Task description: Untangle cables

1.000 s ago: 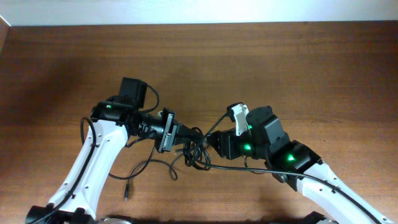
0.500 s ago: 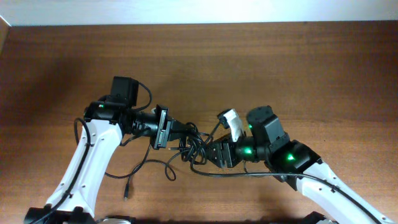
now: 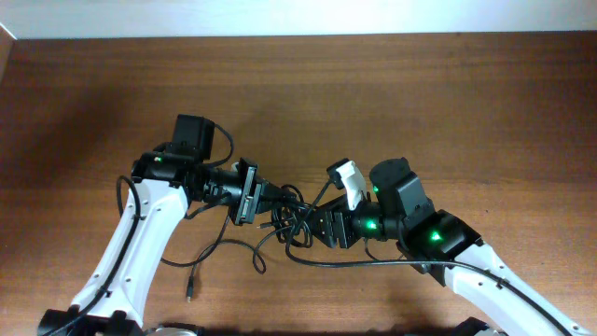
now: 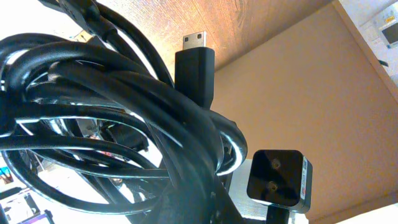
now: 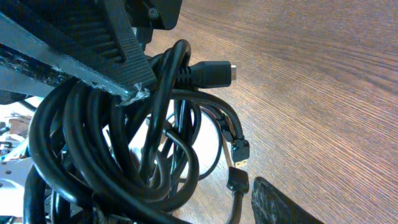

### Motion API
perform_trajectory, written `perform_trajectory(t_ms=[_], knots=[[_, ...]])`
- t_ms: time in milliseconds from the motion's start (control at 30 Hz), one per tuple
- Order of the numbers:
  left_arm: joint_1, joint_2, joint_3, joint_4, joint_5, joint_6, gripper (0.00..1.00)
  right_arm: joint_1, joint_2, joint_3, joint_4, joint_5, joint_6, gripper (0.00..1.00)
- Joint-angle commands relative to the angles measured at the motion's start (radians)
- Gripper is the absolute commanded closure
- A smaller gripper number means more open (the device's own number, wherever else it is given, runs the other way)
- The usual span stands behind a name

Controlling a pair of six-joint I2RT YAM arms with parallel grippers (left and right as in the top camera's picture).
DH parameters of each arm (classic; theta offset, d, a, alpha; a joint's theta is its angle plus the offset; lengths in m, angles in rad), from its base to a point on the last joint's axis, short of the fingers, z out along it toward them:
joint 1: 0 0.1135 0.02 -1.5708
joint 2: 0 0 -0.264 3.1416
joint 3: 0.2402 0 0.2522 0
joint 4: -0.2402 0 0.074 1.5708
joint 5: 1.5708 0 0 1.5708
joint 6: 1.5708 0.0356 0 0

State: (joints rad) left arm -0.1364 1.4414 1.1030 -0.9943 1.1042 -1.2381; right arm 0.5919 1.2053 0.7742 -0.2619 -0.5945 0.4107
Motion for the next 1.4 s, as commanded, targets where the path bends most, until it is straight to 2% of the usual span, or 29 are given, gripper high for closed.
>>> perform_trajectory(t_ms=[0,133,267,367,433,800,900,967,1100,1233,1267,1367], knots=[[0.008,-0.021,0.007,-0.01,0.043,-0.007,1.0,-0.004,0.002,0.002,-0.008,0.022,-0.011,0.43],[0.088,-0.021,0.007,-0.01,0.032,-0.006,1.0,-0.004,0.002,0.002,-0.023,-0.003,-0.011,0.43],[0.089,-0.021,0.007,-0.014,0.032,0.014,1.0,-0.004,0.002,0.002,-0.018,0.005,-0.011,0.42],[0.057,-0.021,0.007,-0.013,0.024,0.015,1.0,-0.004,0.002,0.002,-0.01,0.004,-0.01,0.39],[0.029,-0.021,0.007,-0.013,-0.036,-0.004,1.0,-0.004,0.002,0.002,-0.01,0.004,-0.01,0.39],[-0.049,-0.021,0.007,-0.013,0.009,-0.003,1.0,-0.004,0.002,0.002,-0.006,0.093,-0.006,0.38],[-0.082,-0.021,0.007,-0.013,0.006,-0.016,1.0,-0.004,0.002,0.002,0.063,0.152,-0.002,0.38],[-0.1,-0.021,0.007,-0.013,0.006,-0.034,1.0,-0.004,0.002,0.002,0.069,0.215,-0.003,0.4],[-0.1,-0.021,0.007,-0.013,0.006,-0.034,1.0,-0.004,0.002,0.002,0.093,0.214,-0.002,0.62],[-0.1,-0.021,0.007,-0.013,0.006,-0.034,1.0,-0.004,0.002,0.002,0.117,0.214,-0.003,0.61],[-0.1,-0.021,0.007,-0.013,0.006,-0.034,1.0,-0.004,0.002,0.002,0.128,0.216,-0.003,0.53],[-0.101,-0.021,0.007,-0.013,0.006,-0.033,1.0,-0.004,0.002,0.002,0.164,0.267,-0.002,0.49]])
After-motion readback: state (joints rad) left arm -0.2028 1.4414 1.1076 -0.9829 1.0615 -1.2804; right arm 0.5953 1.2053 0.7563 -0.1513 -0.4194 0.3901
